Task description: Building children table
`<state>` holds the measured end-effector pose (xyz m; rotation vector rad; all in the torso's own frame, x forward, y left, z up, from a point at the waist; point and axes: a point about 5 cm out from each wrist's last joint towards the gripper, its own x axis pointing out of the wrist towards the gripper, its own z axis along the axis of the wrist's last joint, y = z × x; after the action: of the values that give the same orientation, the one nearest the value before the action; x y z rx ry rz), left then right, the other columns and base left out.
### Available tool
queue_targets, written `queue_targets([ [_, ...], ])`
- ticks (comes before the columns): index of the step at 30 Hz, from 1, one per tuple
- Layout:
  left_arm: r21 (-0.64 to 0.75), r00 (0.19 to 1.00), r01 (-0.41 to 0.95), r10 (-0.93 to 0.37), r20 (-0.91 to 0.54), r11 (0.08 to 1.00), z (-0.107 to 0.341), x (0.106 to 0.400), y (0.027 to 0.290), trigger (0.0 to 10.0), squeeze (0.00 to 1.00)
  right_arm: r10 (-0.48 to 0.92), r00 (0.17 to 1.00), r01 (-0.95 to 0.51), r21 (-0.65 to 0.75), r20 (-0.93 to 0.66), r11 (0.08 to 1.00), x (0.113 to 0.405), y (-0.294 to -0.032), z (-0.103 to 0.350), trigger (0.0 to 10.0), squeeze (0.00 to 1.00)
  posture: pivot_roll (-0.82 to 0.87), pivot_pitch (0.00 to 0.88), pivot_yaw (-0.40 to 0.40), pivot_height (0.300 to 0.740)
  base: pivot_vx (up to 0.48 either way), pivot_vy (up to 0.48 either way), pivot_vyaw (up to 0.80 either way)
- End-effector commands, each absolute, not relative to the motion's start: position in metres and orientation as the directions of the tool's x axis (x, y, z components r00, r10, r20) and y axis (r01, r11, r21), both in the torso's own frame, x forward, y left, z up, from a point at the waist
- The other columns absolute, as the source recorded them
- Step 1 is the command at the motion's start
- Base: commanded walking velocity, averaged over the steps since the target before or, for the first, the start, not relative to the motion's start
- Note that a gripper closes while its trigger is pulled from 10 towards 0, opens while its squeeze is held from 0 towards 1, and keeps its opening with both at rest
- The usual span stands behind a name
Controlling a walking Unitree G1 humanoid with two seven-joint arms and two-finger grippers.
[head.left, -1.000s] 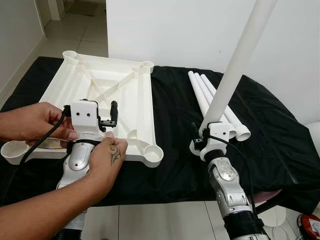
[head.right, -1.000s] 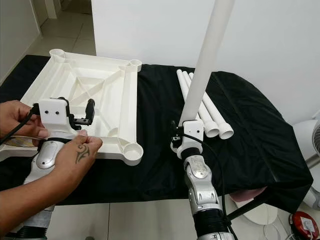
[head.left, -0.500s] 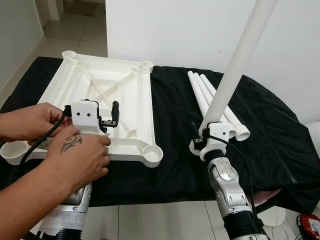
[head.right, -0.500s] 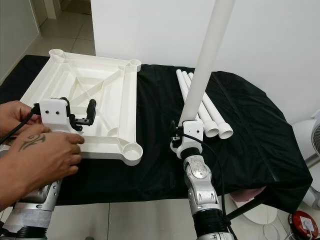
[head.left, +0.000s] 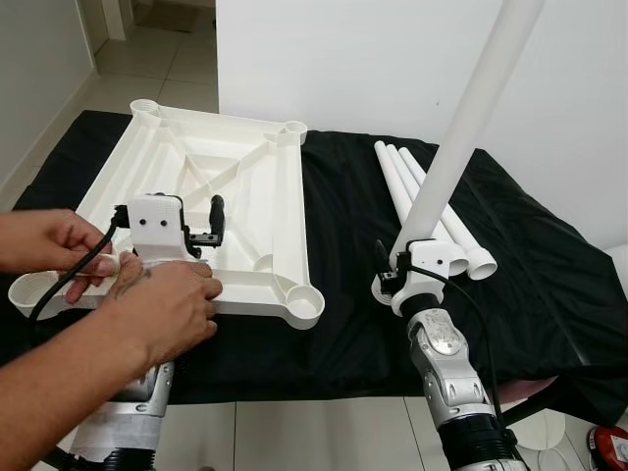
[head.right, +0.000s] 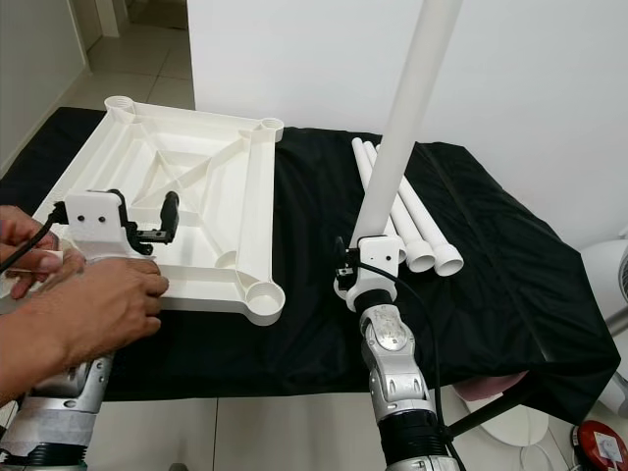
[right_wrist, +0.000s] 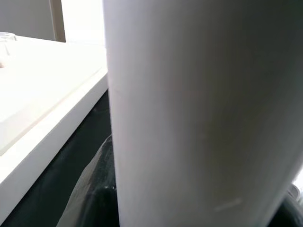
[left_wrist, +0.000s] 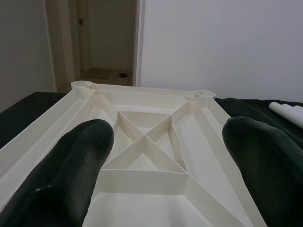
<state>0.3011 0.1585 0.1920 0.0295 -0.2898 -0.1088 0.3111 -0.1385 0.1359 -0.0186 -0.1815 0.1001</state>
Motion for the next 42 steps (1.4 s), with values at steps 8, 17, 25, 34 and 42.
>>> queue_targets([
  [8,0.066,0.944,0.167,-0.179,0.278,0.984,0.1913,0.3003,0.1471,10.0,0.0,0.091,0.976,-0.087,-0.029,0.197,0.996,0.3119,-0.1407,0.1384,10.0,0.0,0.06,0.0,-0.11,0.74,0.0,0.0,0.0],
  [17,0.068,0.943,0.169,-0.181,0.278,0.983,0.1918,0.301,0.1471,10.0,0.0,0.091,0.976,-0.087,-0.027,0.196,0.996,0.3121,-0.1402,0.1381,10.0,0.0,0.06,0.0,-0.109,0.74,0.0,0.0,0.0],
  [25,0.067,0.943,0.169,-0.182,0.278,0.983,0.192,0.3018,0.1472,10.0,0.0,0.091,0.976,-0.087,-0.027,0.196,0.996,0.313,-0.1396,0.1381,10.0,0.0,0.06,0.0,-0.109,0.74,0.0,0.0,0.0],
  [34,0.068,0.942,0.17,-0.183,0.282,0.983,0.193,0.3024,0.1473,10.0,0.0,0.093,0.975,-0.09,-0.026,0.201,0.996,0.3144,-0.1389,0.1392,10.0,0.0,0.07,0.0,-0.11,0.74,0.0,0.0,0.0],
  [42,0.068,0.942,0.169,-0.182,0.281,0.983,0.1929,0.303,0.1472,10.0,0.0,0.093,0.975,-0.089,-0.029,0.202,0.996,0.3152,-0.1392,0.1396,10.0,0.0,0.07,0.0,-0.112,0.74,0.0,0.0,0.0],
])
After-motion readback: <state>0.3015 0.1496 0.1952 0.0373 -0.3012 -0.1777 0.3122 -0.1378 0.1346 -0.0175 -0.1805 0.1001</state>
